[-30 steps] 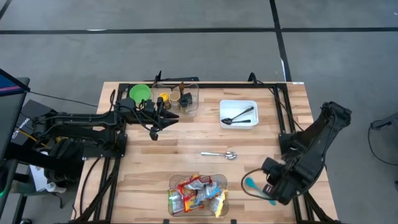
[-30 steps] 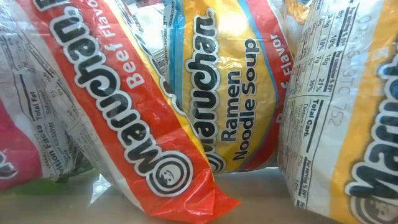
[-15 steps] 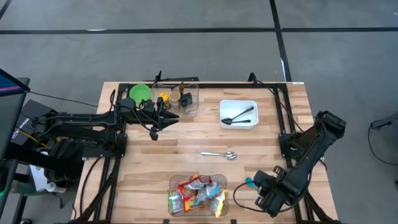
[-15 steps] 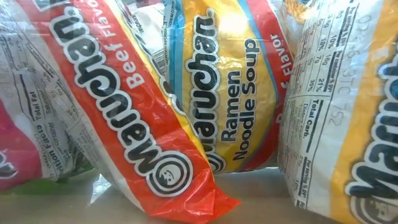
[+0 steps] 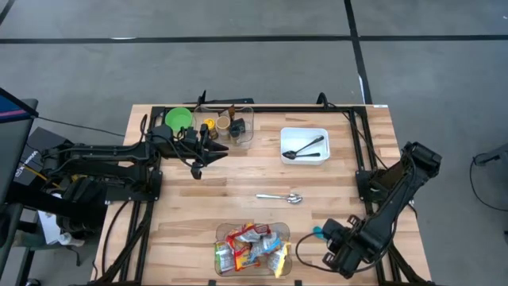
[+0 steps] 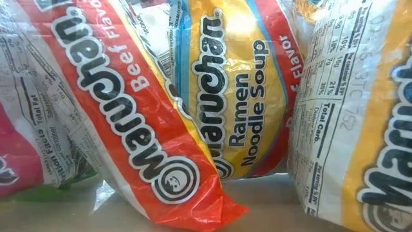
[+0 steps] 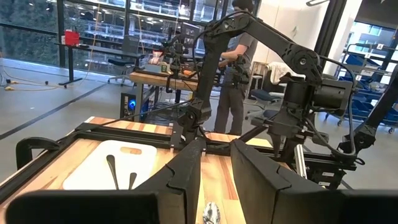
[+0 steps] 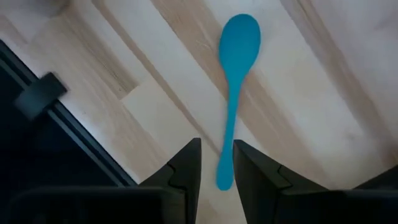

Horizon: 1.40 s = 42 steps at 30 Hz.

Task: Pick & Place Food Item
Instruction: Put the blue baby spoon into the white bin

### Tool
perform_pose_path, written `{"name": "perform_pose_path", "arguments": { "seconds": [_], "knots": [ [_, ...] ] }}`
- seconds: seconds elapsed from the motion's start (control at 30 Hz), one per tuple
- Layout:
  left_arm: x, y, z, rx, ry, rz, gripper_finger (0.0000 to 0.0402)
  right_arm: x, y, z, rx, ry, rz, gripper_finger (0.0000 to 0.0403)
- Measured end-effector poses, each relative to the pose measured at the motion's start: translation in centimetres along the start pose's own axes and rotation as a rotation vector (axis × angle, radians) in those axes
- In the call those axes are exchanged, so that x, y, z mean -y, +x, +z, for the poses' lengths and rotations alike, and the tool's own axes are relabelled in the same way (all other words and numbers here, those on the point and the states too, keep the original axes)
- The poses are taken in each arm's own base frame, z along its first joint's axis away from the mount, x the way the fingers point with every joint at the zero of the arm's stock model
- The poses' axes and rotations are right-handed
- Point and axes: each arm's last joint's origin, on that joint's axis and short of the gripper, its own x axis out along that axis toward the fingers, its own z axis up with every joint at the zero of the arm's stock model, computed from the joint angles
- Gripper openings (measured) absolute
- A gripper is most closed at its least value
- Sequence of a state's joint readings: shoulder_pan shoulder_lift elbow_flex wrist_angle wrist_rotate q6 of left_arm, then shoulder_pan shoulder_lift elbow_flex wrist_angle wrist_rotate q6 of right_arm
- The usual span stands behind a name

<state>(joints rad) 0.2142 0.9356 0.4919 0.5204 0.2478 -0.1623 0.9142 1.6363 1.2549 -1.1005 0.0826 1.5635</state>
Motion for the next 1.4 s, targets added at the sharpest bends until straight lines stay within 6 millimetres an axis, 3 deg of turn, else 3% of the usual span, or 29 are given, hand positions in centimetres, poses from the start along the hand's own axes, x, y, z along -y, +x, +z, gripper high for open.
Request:
{"name": "perform_pose_path", "arguments": {
  "seconds": [0.2,0.57,0.97,1.4],
  "knots": [
    [0.0,0.0,0.0,0.000,-0.001,0.001,0.0085,-0.5,0.0,0.1,0.040,0.085,0.054,0.0086],
    [0.0,0.0,0.0,0.000,0.000,0.000,0.0085,-1.2,-0.1,-0.4,0.106,-0.098,0.112,0.0086],
    [0.0,0.0,0.0,0.000,0.000,0.000,0.0085,-1.1,-0.2,-1.5,0.178,-0.154,0.108,0.0086],
    [0.0,0.0,0.0,0.000,0.000,0.001,0.0085,0.5,2.7,-1.4,0.117,-0.084,0.049,0.0086]
  ]
}}
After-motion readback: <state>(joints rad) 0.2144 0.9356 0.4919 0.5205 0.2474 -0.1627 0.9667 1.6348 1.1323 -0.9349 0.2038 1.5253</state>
